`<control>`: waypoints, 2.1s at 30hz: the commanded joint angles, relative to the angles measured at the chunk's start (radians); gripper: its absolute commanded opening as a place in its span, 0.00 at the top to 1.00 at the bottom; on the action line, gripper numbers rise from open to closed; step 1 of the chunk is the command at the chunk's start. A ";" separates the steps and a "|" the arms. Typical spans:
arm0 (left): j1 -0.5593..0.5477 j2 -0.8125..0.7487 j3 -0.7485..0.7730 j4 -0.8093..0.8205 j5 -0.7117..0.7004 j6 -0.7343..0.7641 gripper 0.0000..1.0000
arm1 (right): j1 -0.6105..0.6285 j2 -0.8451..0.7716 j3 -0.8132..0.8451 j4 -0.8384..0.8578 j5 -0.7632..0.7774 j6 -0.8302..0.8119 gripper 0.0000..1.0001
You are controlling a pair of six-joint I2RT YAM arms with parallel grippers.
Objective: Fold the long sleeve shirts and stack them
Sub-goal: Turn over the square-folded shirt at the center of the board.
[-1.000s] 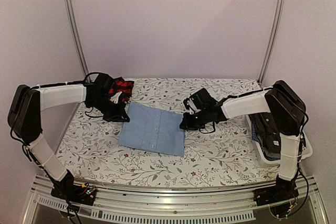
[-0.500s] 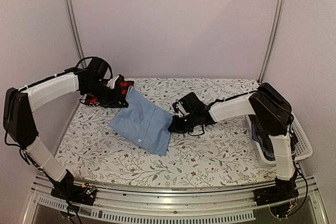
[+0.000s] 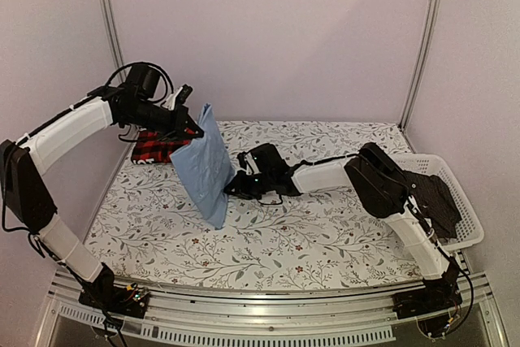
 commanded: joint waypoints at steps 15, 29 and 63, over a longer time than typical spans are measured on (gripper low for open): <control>0.034 0.050 0.058 0.010 -0.006 0.041 1.00 | -0.023 -0.033 0.081 -0.107 -0.079 -0.078 0.78; 0.059 0.119 0.078 -0.024 -0.060 0.073 1.00 | -0.079 -0.125 0.126 -0.426 -0.035 -0.273 0.84; 0.110 0.221 0.308 -0.122 0.029 0.108 1.00 | 0.033 0.078 0.238 -0.128 -0.051 -0.022 0.79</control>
